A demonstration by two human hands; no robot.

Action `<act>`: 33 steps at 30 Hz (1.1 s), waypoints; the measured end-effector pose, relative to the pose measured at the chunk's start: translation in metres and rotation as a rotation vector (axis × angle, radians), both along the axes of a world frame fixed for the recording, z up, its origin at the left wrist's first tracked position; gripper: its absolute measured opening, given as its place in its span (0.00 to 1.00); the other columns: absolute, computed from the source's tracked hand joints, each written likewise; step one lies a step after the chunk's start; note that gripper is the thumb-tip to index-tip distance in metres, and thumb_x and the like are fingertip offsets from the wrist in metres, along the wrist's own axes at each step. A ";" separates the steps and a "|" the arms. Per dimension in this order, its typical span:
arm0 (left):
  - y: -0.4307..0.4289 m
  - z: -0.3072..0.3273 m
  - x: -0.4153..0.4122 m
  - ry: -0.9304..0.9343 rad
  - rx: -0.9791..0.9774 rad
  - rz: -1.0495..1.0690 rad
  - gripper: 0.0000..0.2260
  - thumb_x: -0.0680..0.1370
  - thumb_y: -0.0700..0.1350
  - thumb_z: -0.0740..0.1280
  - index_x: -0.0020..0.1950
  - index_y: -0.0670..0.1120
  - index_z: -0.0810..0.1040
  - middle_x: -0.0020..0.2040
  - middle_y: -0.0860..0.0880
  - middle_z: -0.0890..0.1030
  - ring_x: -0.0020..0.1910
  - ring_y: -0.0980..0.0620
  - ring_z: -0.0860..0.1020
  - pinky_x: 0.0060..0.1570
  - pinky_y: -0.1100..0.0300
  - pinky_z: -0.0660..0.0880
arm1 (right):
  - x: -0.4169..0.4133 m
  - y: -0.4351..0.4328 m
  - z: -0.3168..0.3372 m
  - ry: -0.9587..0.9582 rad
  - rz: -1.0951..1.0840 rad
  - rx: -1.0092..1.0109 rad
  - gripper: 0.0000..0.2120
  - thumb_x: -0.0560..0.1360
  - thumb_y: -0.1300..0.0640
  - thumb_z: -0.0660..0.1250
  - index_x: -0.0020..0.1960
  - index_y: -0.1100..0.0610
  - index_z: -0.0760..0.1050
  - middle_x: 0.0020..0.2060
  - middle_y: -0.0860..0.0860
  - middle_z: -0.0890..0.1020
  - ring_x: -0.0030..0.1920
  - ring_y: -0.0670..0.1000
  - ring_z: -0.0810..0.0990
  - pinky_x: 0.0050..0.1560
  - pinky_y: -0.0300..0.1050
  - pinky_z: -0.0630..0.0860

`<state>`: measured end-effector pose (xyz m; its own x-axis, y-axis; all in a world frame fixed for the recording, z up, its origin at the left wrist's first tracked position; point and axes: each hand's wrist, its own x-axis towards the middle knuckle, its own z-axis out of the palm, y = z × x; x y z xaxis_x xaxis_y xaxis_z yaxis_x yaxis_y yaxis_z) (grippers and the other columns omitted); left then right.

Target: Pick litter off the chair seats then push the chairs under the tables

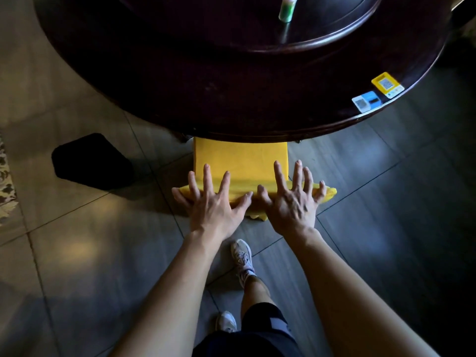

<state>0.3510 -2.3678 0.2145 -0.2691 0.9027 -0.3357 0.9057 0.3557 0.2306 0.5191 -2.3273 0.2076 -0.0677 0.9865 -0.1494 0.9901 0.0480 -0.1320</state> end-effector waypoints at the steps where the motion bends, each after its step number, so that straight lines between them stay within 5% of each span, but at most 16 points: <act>1: 0.009 0.000 -0.002 0.004 0.003 0.004 0.37 0.75 0.76 0.46 0.81 0.62 0.52 0.84 0.49 0.40 0.81 0.38 0.37 0.71 0.26 0.36 | -0.002 0.009 0.000 0.003 0.001 0.001 0.37 0.77 0.27 0.45 0.82 0.41 0.48 0.83 0.59 0.51 0.82 0.61 0.51 0.76 0.70 0.44; 16: 0.130 0.004 -0.035 0.035 0.056 0.001 0.36 0.75 0.76 0.49 0.80 0.63 0.57 0.84 0.48 0.46 0.81 0.38 0.42 0.72 0.26 0.38 | -0.035 0.126 0.000 0.058 -0.024 0.042 0.37 0.78 0.29 0.50 0.83 0.44 0.52 0.82 0.60 0.55 0.81 0.61 0.54 0.73 0.70 0.48; 23: 0.164 0.009 -0.044 0.047 0.112 0.015 0.35 0.75 0.76 0.51 0.77 0.61 0.65 0.84 0.48 0.53 0.82 0.38 0.44 0.72 0.24 0.41 | -0.047 0.155 0.004 0.064 -0.039 0.099 0.37 0.77 0.30 0.53 0.80 0.47 0.63 0.78 0.61 0.65 0.77 0.61 0.64 0.72 0.70 0.53; 29: 0.174 0.020 -0.054 0.086 0.071 0.003 0.35 0.76 0.74 0.50 0.78 0.59 0.65 0.84 0.47 0.51 0.82 0.41 0.45 0.73 0.28 0.43 | -0.054 0.181 0.030 0.014 0.078 -0.067 0.43 0.73 0.27 0.41 0.83 0.45 0.49 0.82 0.64 0.51 0.81 0.62 0.53 0.77 0.70 0.41; 33: 0.220 0.047 -0.084 0.086 0.142 -0.051 0.34 0.78 0.71 0.50 0.81 0.56 0.61 0.84 0.46 0.48 0.82 0.41 0.43 0.75 0.31 0.41 | -0.071 0.233 0.062 0.069 0.085 0.074 0.41 0.74 0.29 0.46 0.83 0.47 0.53 0.81 0.66 0.54 0.80 0.65 0.56 0.76 0.72 0.45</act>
<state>0.2670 -2.1479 0.2615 -0.2438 0.9527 -0.1815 0.9404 0.2780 0.1959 0.4477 -2.0942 0.2694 -0.1595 0.9848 -0.0685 0.9707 0.1438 -0.1926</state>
